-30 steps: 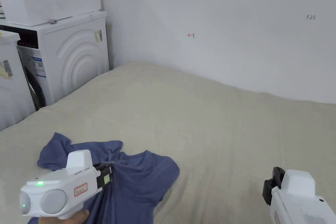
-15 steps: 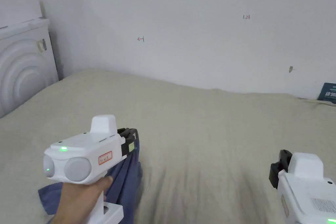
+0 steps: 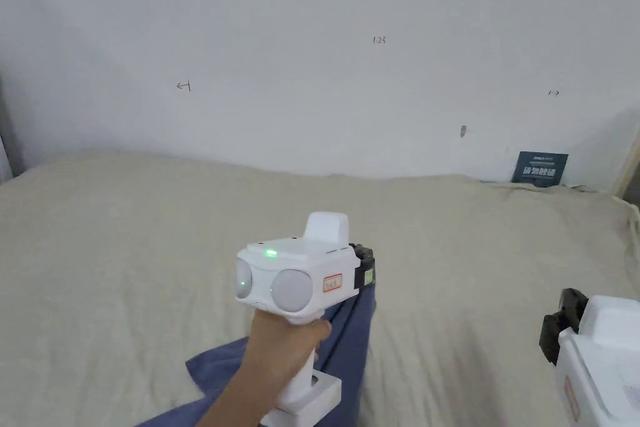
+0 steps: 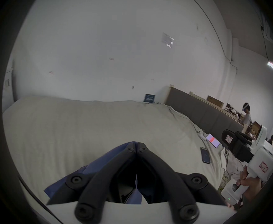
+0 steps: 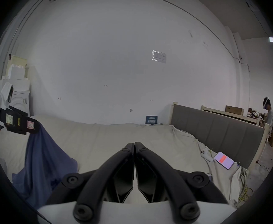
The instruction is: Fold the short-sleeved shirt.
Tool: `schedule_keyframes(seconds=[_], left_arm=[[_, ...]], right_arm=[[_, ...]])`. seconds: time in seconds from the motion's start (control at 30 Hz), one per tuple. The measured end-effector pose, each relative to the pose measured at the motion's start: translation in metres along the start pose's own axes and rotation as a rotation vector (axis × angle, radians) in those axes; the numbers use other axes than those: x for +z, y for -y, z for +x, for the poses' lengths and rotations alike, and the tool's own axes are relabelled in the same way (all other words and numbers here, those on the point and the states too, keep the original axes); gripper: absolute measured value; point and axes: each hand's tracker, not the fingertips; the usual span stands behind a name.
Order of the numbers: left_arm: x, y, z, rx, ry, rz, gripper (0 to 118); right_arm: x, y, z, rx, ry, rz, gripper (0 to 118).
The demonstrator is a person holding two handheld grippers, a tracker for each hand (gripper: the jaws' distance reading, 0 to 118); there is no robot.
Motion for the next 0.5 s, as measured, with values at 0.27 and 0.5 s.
schedule_keyframes(seconds=[0.27,0.5], left_arm=[[-0.078,0.027,0.094,-0.028,0.085,-0.068,0],[-0.112,0.061,0.128,-0.027,0.098,-0.157,0]], right_arm=[[0.002,0.011,0.04,-0.003,0.078,-0.027,1],[0.0,0.02,0.06,-0.004,0.115,-0.062,1]])
